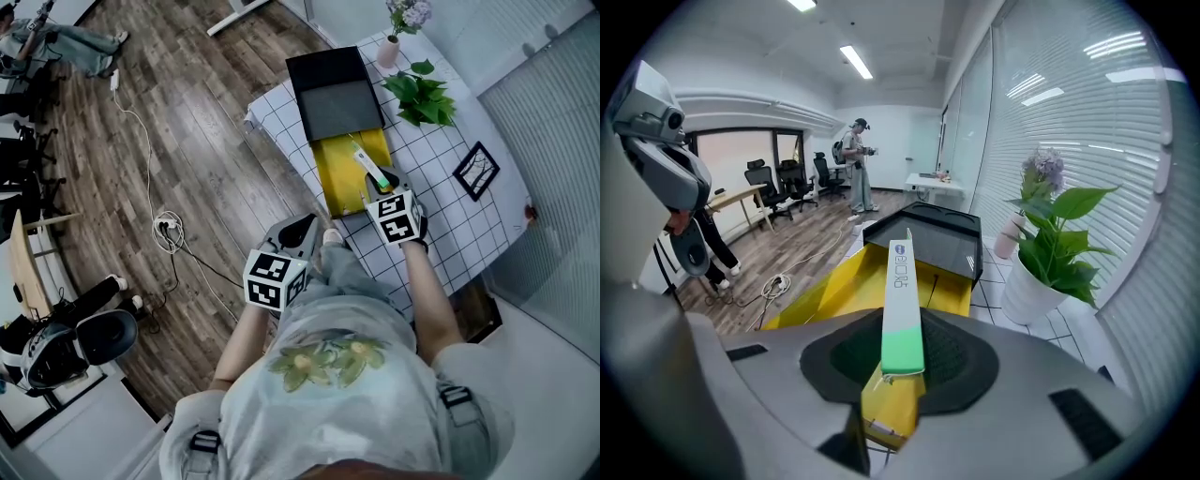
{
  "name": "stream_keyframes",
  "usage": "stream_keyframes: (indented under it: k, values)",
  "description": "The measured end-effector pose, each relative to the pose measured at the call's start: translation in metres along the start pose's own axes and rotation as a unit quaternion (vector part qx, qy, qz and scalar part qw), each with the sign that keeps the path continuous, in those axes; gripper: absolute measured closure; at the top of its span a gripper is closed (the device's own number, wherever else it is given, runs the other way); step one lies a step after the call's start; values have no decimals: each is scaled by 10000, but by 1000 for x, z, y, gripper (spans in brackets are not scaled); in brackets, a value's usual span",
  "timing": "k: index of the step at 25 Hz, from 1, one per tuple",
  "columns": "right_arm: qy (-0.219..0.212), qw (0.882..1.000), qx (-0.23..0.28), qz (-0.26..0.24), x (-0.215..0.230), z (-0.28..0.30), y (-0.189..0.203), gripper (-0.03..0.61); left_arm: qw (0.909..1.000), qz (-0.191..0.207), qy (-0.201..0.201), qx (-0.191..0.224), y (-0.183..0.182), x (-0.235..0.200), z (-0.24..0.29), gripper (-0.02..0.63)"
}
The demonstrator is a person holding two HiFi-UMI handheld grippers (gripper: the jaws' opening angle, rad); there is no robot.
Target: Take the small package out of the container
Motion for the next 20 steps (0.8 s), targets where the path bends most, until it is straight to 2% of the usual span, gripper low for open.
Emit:
stream_keyframes:
  k: [20]
  values:
    - [164, 9986, 487, 138, -9, -49, -20, 491, 9997, 95, 35, 211, -3, 12, -22, 607]
Point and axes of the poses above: the fingertips, and each gripper's own axes: z forward along the fingers, x to its right, y out of its underside, the point moved 4 cm from there along -z, backward along the fingers, and after that the axes turned 7 degrees about -z, right-handed, at the moved point
